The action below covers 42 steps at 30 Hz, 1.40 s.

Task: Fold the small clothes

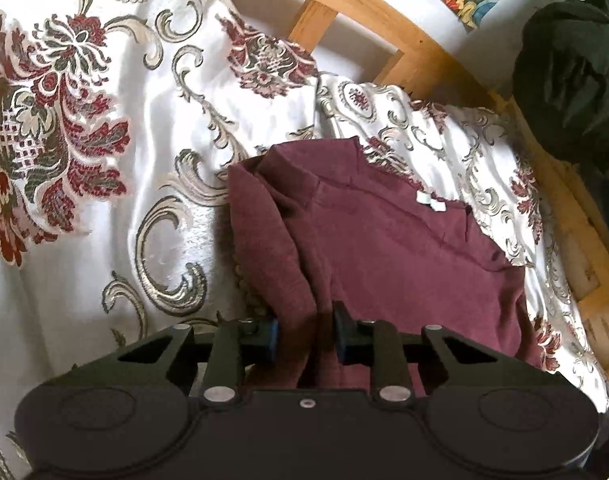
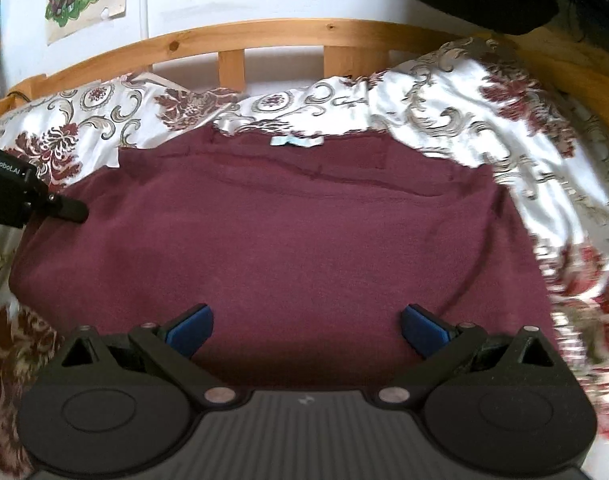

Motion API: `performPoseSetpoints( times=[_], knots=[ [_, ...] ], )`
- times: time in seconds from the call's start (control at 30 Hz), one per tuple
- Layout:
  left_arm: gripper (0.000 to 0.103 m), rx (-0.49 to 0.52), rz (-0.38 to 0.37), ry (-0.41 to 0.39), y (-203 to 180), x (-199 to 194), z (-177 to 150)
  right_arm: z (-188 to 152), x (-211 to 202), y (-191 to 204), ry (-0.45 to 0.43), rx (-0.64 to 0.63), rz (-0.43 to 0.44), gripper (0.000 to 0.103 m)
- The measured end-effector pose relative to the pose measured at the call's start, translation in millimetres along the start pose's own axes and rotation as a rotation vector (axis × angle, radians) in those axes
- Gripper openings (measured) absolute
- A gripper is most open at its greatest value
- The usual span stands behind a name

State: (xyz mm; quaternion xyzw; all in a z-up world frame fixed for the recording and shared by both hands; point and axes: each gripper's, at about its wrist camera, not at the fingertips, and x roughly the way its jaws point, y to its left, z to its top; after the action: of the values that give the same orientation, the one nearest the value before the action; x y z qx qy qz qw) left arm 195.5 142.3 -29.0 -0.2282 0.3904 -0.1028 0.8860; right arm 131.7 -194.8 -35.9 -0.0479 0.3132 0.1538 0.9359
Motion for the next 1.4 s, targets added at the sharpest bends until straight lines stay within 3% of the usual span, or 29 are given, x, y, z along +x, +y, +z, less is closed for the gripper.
performPoseSetpoints(
  times=[0.2, 0.43, 0.53, 0.6, 0.77, 0.87, 0.97, 1.03, 1.13, 1.4],
  knots=[
    [0.025, 0.065, -0.025, -0.078, -35, -5, 5, -12, -37, -26, -0.039, -0.023, -0.041, 0.103],
    [0.023, 0.260, -0.018, -0.160, -128, -6, 4, -21, -45, -56, -0.052, 0.041, -0.100, 0.103],
    [0.022, 0.278, -0.053, -0.138, -164, 3, -1, -24, -49, -72, -0.068, 0.076, -0.100, 0.103],
    [0.021, 0.312, -0.068, -0.122, -188, 13, -5, -27, -51, -79, -0.077, 0.070, -0.144, 0.103],
    [0.021, 0.502, -0.031, -0.040, -241, 43, -32, -40, -54, -102, -0.054, 0.120, -0.172, 0.103],
    [0.022, 0.585, -0.029, -0.011, -247, 48, -52, -50, -49, -112, -0.020, 0.206, -0.158, 0.103],
    [0.031, 0.582, -0.060, -0.021, -242, 37, -60, -55, -48, -114, -0.018, 0.240, -0.151, 0.103],
    [0.056, 0.555, -0.098, -0.014, -240, 31, -58, -54, -46, -112, -0.010, 0.225, -0.164, 0.103],
    [0.077, 0.508, -0.166, -0.011, -237, 17, -53, -54, -43, -107, -0.004, 0.219, -0.180, 0.103],
    [0.098, 0.389, -0.299, -0.044, -223, -30, -39, -55, -39, -102, -0.006, 0.210, -0.207, 0.103]
  ],
)
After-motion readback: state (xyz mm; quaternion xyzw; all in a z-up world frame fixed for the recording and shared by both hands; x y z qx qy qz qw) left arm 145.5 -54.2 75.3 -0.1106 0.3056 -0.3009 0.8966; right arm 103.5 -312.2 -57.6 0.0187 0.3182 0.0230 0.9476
